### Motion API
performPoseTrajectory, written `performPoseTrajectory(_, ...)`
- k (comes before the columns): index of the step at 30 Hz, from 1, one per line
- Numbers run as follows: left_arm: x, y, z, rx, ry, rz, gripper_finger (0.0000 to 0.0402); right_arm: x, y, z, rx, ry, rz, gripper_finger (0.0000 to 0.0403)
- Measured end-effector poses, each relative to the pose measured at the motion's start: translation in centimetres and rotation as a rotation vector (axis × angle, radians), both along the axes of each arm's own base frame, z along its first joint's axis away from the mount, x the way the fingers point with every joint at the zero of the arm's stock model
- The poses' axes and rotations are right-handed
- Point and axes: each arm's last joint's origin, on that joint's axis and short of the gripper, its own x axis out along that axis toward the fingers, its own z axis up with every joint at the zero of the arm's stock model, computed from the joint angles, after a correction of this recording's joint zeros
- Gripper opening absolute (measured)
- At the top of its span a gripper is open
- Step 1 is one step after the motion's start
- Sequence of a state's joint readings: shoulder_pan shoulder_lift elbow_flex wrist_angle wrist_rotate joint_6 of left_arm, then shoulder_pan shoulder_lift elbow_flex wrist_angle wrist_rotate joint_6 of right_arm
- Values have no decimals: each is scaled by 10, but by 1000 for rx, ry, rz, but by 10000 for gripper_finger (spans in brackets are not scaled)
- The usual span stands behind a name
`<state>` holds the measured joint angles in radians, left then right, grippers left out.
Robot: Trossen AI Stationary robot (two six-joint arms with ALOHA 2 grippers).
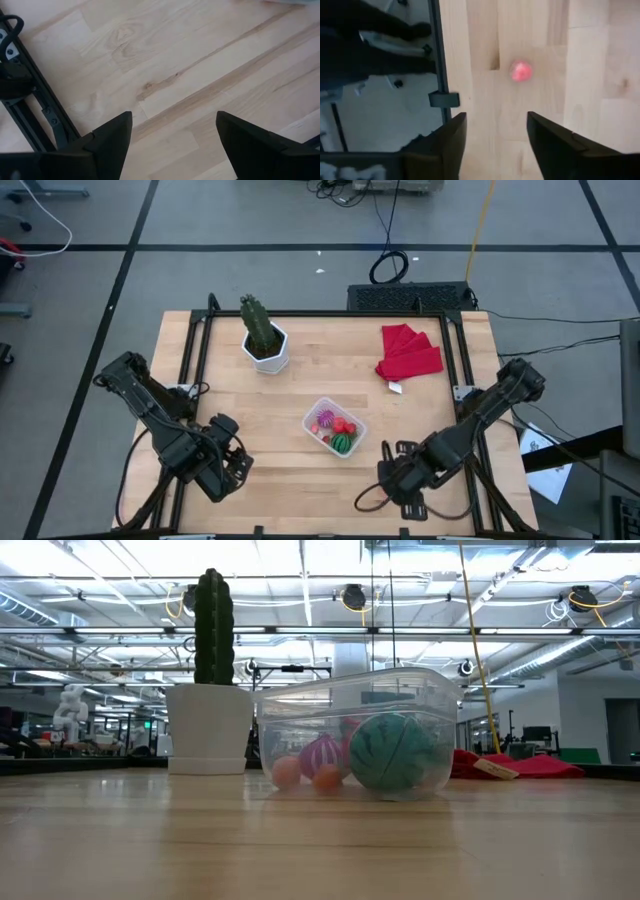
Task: Pick and placing Produce into tupperware
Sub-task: Put the peach into the transparent bin
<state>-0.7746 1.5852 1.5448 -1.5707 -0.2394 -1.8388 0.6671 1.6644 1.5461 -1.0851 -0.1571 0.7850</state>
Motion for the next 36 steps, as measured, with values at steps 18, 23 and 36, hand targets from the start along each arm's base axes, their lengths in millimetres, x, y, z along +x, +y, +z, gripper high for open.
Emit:
performPoseTrajectory(18,0,0,0,22,3,-69,292,37,27,-63,-52,0,134,343)
performPoseTrajectory(23,0,0,0,24,6,-84,292,39,29,-65,-58,-44,218,343)
performPoseTrajectory(36,0,0,0,23,6,-81,292,29,13,-106,-161,22,145,343)
